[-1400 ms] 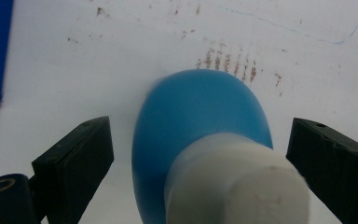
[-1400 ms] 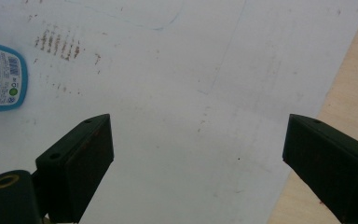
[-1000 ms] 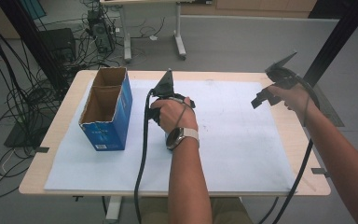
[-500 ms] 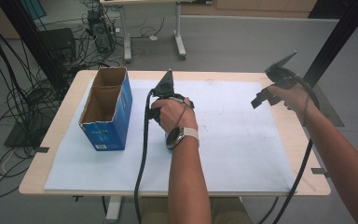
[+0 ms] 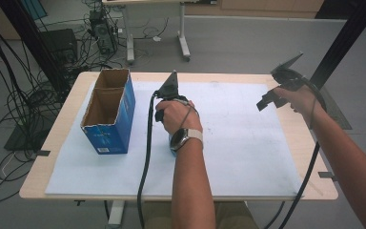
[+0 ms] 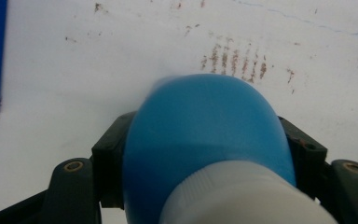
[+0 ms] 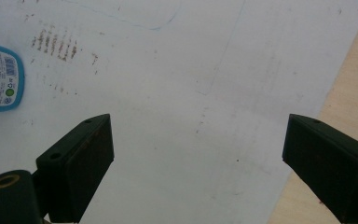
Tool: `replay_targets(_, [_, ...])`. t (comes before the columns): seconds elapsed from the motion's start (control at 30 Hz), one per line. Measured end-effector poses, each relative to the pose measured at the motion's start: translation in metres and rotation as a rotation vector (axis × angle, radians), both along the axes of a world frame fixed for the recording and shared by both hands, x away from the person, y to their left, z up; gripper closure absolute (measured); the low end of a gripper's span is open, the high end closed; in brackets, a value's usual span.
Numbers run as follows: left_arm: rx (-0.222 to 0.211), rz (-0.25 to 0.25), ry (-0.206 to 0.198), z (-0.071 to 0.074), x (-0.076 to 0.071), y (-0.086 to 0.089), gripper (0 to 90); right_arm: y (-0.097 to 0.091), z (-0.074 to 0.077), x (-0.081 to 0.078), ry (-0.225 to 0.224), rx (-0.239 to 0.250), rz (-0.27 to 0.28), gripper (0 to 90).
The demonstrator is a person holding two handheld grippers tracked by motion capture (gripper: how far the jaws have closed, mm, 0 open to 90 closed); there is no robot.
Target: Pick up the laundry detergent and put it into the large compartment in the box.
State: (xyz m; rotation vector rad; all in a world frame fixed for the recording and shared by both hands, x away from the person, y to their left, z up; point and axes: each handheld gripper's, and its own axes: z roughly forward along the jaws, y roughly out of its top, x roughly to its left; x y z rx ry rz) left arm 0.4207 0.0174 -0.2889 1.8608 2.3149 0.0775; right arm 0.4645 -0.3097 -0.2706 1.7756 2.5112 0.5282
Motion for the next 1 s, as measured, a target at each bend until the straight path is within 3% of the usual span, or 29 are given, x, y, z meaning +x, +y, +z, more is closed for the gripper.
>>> replay_targets(0.53, [0.032, -0.012, 0.036, 0.0010, 0.0039, -0.0025, 38.1, -0.0038, 0.0003, -0.0002, -0.007, 0.003, 0.003, 9.0])
replay_targets(1.0, [0.042, -0.036, 0.033, 0.0008, 0.0046, -0.0027, 38.6, -0.0037, -0.0003, -0.0006, -0.003, -0.002, 0.005, 9.1])
